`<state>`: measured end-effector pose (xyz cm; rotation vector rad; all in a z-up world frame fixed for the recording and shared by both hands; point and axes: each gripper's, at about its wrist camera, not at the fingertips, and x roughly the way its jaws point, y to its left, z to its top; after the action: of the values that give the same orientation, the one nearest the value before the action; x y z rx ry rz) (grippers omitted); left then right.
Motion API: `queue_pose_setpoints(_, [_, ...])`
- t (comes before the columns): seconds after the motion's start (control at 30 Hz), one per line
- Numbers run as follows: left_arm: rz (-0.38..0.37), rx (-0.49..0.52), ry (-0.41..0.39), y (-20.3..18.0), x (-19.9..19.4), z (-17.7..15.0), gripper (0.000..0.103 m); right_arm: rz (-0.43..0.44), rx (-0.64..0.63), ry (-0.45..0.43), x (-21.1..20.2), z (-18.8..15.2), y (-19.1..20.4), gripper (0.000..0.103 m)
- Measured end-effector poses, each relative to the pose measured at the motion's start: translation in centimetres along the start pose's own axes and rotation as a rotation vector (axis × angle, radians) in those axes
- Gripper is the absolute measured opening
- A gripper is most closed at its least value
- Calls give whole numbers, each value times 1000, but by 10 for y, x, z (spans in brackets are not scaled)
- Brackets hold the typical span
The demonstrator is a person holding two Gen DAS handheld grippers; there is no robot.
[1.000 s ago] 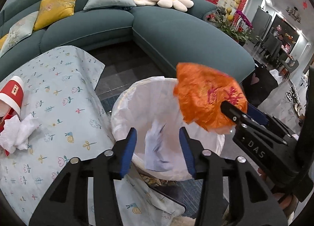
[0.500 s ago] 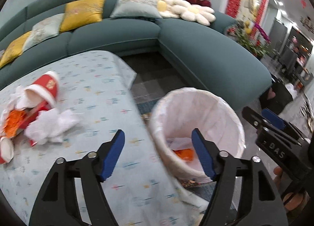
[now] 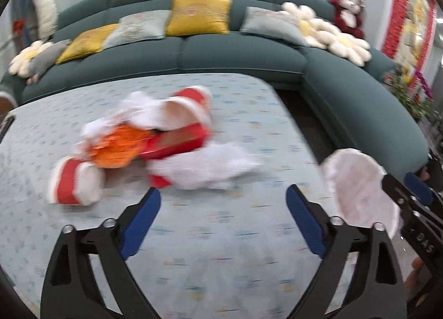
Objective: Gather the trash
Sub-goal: 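Move both tools back over the table toward the remaining trash, then grasp the red-and-white paper cup with the left tool while the right grasps white tissue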
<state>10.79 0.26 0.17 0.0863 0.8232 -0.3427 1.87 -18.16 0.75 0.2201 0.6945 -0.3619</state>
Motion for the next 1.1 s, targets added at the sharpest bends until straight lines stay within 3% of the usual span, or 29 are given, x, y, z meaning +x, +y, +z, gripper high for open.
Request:
queue_pose_setpoints(0.33, [140,-154,47,112,9,-13,90,115,-89,60,20,-4,82,66])
queue_pose_setpoints(0.57, [193,-176,71,158,24,-16,90,163,-123,101,41,-6,127,66])
queue_pose_setpoints(0.83, [214,-168,95,187,44,-13,93,167,-162,132,69,-6,165,66])
queue_pose_setpoints(1.1, [168,-165,122,194,64,-7,94,157,-168,157,100,-1,184,66])
